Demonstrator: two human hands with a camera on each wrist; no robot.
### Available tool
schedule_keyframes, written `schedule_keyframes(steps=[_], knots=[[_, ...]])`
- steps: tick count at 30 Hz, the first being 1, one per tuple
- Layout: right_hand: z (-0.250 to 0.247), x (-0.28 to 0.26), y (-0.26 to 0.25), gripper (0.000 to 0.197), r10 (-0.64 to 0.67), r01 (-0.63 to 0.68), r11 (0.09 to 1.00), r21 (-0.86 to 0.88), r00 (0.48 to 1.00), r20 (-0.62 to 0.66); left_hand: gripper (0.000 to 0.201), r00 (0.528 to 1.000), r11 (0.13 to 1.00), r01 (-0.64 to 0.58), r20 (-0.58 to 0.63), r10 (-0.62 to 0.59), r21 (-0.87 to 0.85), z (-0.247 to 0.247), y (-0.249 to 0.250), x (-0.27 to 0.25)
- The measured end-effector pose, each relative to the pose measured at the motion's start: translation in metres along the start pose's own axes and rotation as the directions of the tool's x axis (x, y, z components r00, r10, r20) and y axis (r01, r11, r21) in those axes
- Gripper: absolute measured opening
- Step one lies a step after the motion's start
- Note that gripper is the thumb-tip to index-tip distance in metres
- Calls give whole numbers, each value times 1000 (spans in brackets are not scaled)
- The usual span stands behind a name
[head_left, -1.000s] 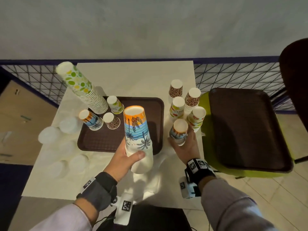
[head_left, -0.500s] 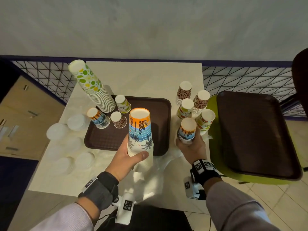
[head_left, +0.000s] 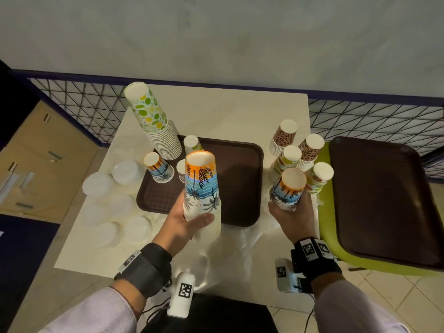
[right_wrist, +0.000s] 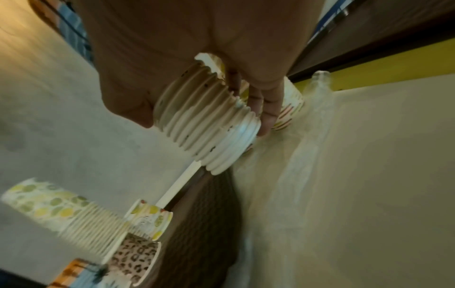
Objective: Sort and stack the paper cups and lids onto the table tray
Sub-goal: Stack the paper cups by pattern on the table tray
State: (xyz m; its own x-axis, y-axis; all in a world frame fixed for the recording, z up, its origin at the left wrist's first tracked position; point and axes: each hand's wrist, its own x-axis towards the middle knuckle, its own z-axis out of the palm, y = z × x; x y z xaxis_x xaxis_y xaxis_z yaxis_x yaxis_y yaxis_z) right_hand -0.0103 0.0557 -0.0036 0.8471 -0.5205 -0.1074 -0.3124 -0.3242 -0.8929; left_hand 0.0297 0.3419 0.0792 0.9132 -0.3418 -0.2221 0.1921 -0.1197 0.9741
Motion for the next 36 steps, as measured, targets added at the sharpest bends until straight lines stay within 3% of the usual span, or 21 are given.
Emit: schedule_keyframes(steps=[3,6,11,17,20,23,26,31,36], knots=[[12,-8,-24,72,-37,32,994,100,998,50,82,999,1000,5,-47,-6,-30,-23,-2,-2],[40,-13,-54,67,-49,8,977,214,981,188,87,993,999,7,-116,-12,-50,-51,-2,-6],[114,-20,-120,63,-108,-30,949,314,904,414,86,965,995,19,-259,-43,-93,-111,-9,-10],[213,-5,-189,59,-177,5,892,453,924,339,86,931,985,-23,-364,-42,-172,-174,-15,-13],[258,17,-202,57,-187,67,918,391,942,279,88,923,985,-30,-382,-39,-172,-196,-17,-14],[294,32,-200,75,-185,143,971,190,956,226,91,930,983,-48,-368,-20,-175,-212,-20,-12],[311,30,-190,85,-173,169,985,37,948,268,96,934,974,-47,-355,-36,-222,-223,-20,-9],[335,21,-171,87,-144,162,986,-29,935,323,96,938,970,-47,-345,-39,-238,-233,-17,-6],[350,16,-151,88,-126,179,977,-116,924,361,69,942,974,-60,-334,-18,-220,-238,-21,1]])
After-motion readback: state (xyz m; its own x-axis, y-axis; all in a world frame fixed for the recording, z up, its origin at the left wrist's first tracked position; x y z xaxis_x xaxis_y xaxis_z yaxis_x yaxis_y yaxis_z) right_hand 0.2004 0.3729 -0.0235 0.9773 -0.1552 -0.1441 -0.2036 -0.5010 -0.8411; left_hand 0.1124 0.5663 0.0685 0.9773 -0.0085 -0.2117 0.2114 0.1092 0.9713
